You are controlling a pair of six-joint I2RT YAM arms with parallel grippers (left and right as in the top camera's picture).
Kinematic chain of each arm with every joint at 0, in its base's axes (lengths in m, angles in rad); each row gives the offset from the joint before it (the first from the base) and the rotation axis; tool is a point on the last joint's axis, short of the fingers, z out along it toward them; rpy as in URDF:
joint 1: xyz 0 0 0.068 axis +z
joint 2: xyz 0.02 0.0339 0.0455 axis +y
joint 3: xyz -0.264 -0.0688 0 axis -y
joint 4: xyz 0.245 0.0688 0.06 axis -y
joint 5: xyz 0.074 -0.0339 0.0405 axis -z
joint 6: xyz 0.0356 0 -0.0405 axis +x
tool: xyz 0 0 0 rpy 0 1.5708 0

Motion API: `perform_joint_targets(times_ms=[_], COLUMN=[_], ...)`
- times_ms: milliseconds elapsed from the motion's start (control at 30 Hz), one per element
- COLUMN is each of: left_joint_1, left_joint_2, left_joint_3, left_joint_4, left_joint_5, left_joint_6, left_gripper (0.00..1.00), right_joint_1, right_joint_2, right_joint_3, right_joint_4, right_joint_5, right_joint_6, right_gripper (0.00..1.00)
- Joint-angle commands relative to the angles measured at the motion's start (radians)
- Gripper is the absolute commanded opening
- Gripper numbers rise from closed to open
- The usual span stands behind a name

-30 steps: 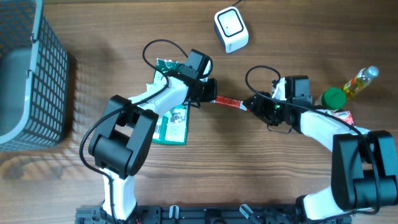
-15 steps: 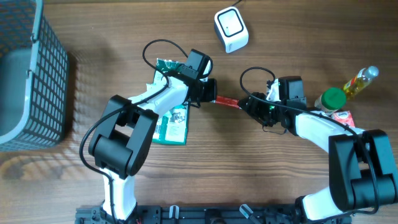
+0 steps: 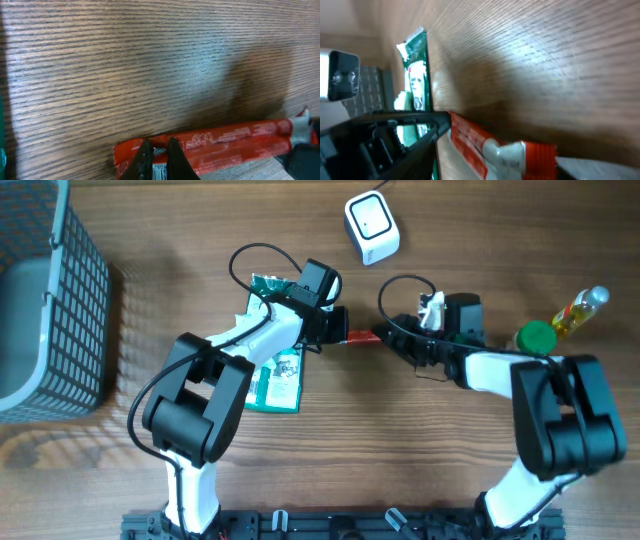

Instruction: Scan the item barcode

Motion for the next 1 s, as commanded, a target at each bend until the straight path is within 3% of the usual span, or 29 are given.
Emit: perform_joint_targets(times_ms=[0,233,500,667,800,900,967], left_joint_1=[-0.003,-0.003,-0.003,-0.003,-0.003,-0.003,-0.003], left_joint_2=[0.066,0.066,0.066,0.066,0.066,0.066,0.066], left_joint_3=[-0.035,-0.035,-0.035,-0.035,-0.035,-0.035,-0.035], left_joint_4=[-0.032,-0.035,-0.050,-0.054,-0.055,-0.054,-0.054], left_joint_5=[-0.059,-0.071,-0.090,-0.091,-0.093,-0.093,-0.093], left_joint_6=[-0.005,-0.005,0.021,0.021,0.021,0.021,0.021], left_gripper=[0.05,0.05,0.05,0.05,0.05,0.05,0.05], right_joint_1=[0.008,0.005,-0.082,-0.087,-0.097,-0.107,-0.108], right_joint_2=[0.134,0.135,0.131,0.131,0.131,0.131,0.131], right_joint_3=[-0.049,-0.048,-0.048,-0.048,-0.048,-0.048,-0.048], right_joint_4=[-0.006,0.018,0.034,0.049,0.050,0.065,0.080], right_joint_5=[0.059,0.060,-0.030,-0.018,-0.018,-0.018,-0.019], right_joint_6=[-0.001,-0.001,-0.014,-0.027,-0.032,-0.061,-0.064], right_gripper=[0.48,0.45,0.49,0.45,0.35,0.21,0.21])
